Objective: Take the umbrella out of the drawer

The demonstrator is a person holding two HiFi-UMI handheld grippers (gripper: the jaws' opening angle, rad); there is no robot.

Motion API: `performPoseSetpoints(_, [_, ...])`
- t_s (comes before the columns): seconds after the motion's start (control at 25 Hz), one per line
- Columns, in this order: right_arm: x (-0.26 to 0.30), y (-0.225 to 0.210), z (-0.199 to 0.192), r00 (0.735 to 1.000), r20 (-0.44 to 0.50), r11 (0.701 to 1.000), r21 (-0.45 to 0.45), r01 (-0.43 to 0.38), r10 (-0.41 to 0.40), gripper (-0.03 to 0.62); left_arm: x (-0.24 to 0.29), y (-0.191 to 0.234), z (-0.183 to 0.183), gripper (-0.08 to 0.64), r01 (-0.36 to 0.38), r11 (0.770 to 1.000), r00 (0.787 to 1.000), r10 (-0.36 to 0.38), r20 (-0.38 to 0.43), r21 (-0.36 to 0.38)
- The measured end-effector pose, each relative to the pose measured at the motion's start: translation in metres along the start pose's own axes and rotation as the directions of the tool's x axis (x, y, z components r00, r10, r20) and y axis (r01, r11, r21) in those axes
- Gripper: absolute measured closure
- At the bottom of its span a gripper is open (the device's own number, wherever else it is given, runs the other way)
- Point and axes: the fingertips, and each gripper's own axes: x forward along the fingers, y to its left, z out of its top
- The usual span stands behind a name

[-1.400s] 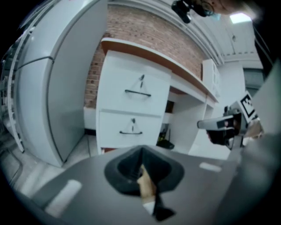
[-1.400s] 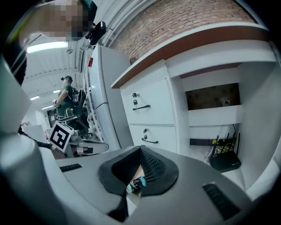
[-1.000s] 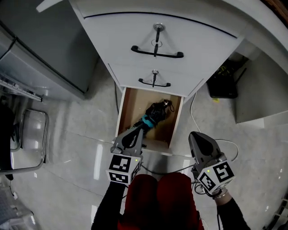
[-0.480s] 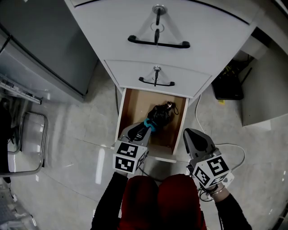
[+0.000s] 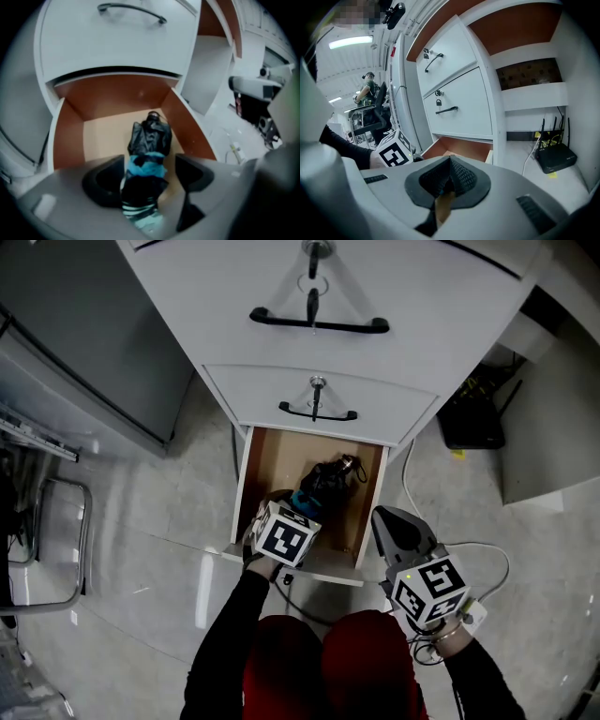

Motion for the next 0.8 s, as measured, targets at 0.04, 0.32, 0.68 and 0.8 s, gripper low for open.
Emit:
performPoseSetpoints(0.04, [0.001,0.0,0.0,1.0,-0.001,1.0,0.0,0.0,0.0,0.594,0.004,0.002,0.0,0.233,-0.011,1.0,1.0,0.012,-0.022,0.023])
performPoseSetpoints(0.32, [0.006,0.001,-0.007,1.0,-0.017,1.0,-0.003,-0.017,0.017,0.595,0.04,0.004,-0.013,0.229,-0.014,0.993,0.989,0.031,-0.147,0.114])
performPoseSetpoints(0.68, [0.013,0.0,-0.017,0.998,-0.049,0.999,-0.009,-0.034,0.034,0.594,0.064,0.007,-0.023,0.229,-0.035,0.977,0.971,0.083,-0.222,0.212])
performPoseSetpoints(0.8, [0.016,-0.002,-0.019,0.998,-0.056,0.999,-0.006,-0.036,0.035,0.594,0.073,0.012,-0.027,0.23,-0.05,0.971,0.964,0.108,-0.241,0.234])
